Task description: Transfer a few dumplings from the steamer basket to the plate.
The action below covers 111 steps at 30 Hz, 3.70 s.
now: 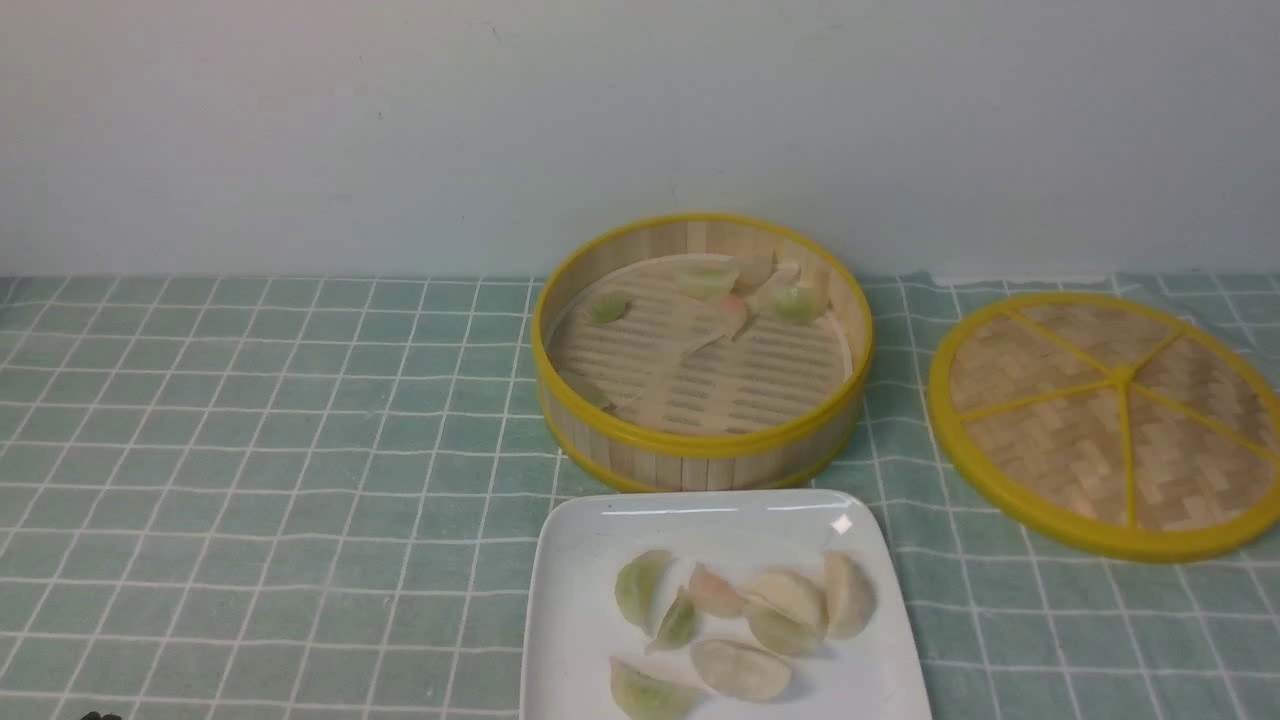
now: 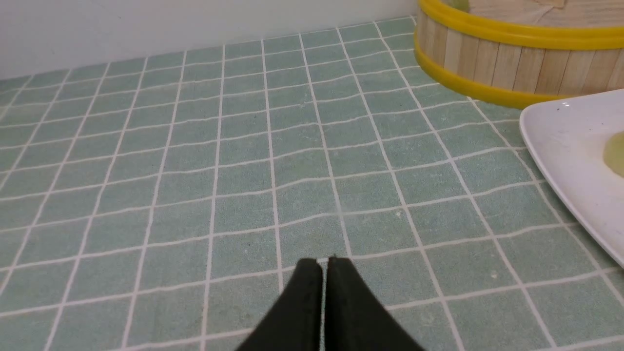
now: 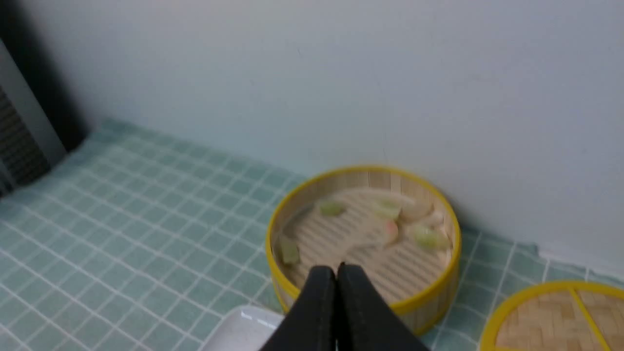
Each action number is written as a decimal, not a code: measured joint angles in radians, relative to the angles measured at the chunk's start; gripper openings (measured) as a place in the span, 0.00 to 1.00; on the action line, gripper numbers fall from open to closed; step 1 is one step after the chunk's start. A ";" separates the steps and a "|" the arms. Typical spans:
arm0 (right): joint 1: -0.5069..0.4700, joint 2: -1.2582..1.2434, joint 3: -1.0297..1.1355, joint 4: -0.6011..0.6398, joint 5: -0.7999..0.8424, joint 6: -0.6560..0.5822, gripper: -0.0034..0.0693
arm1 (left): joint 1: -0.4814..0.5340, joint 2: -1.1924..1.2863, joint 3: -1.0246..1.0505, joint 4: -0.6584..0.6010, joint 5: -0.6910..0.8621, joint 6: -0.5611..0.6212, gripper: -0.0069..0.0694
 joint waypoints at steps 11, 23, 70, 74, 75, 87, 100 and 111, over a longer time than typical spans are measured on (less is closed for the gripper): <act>0.000 -0.626 0.578 -0.035 -0.340 0.048 0.03 | 0.000 0.000 0.000 0.000 0.000 0.000 0.08; -0.001 -0.597 0.613 -0.044 -0.235 0.128 0.03 | 0.000 -0.001 0.000 -0.002 0.000 0.000 0.08; -0.604 -0.631 1.006 -0.053 -0.404 -0.102 0.03 | 0.000 -0.001 0.000 -0.003 0.000 0.000 0.08; -0.604 -0.631 1.006 -0.050 -0.405 -0.102 0.03 | 0.000 -0.001 0.000 -0.003 0.000 0.000 0.08; -0.604 -0.631 1.006 -0.050 -0.405 -0.102 0.03 | 0.000 -0.001 0.000 -0.003 0.000 0.000 0.08; -0.604 -0.631 1.006 -0.047 -0.405 -0.104 0.03 | 0.000 -0.001 0.000 -0.003 0.000 0.000 0.08; -0.604 -0.632 1.006 0.167 -0.404 -0.360 0.03 | 0.000 -0.001 0.000 -0.003 0.001 0.000 0.08; -0.604 -0.632 1.006 0.177 -0.404 -0.366 0.03 | 0.000 -0.001 0.000 -0.003 0.001 0.000 0.08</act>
